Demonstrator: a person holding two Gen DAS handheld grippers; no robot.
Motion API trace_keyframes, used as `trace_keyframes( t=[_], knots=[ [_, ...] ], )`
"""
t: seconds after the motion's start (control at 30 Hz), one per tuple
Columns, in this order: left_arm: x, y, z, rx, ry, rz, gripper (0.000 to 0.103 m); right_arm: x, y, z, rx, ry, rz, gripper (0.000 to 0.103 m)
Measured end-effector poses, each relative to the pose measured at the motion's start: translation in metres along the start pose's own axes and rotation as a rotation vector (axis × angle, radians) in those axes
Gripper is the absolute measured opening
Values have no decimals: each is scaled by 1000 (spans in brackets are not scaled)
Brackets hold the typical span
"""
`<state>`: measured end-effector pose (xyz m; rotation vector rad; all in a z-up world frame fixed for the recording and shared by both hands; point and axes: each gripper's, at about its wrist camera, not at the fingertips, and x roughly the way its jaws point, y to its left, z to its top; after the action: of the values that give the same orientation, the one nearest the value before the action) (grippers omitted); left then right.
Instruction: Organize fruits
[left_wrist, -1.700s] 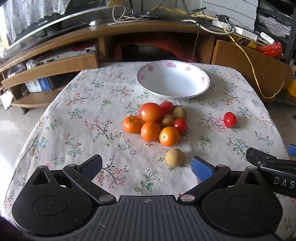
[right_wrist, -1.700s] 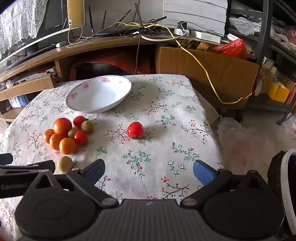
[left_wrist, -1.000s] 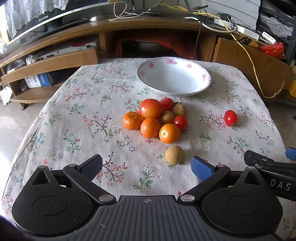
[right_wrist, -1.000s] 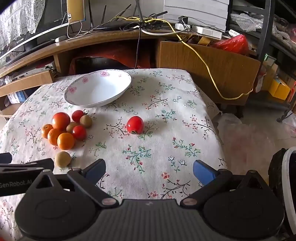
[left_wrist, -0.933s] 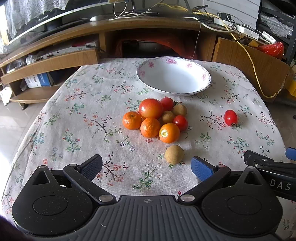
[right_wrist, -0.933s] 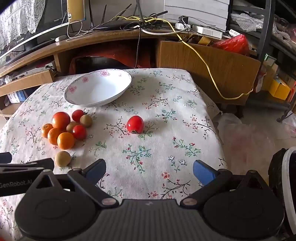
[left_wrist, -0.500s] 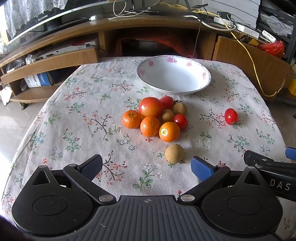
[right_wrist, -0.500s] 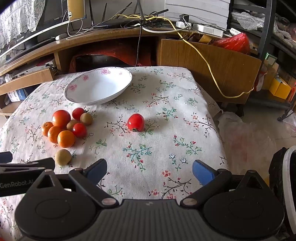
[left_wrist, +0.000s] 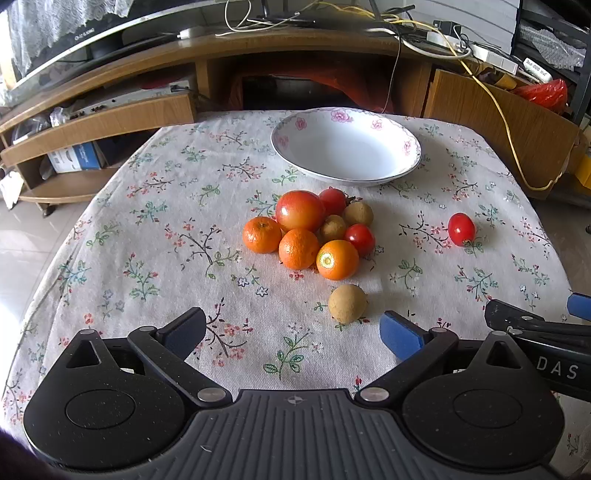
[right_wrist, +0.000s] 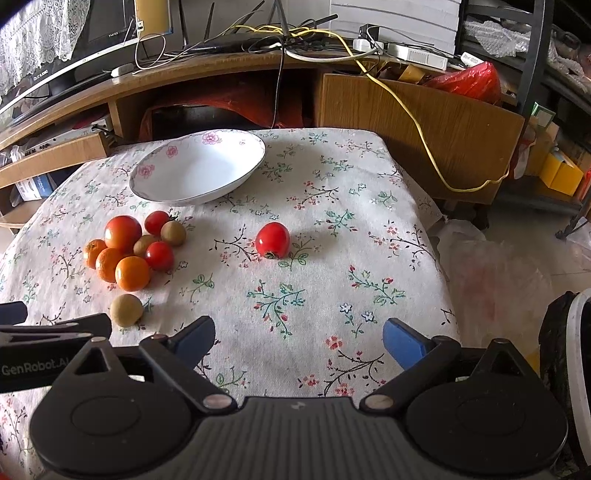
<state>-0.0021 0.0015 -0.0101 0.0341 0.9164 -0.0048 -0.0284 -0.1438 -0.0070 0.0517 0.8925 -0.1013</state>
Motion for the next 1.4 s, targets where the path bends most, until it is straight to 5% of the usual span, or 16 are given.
trace_keyframes(
  t=[1.4],
  knots=[
    [20,-14,9,63,10,-45,98,16,-6,1,20,65,24,88]
  ],
)
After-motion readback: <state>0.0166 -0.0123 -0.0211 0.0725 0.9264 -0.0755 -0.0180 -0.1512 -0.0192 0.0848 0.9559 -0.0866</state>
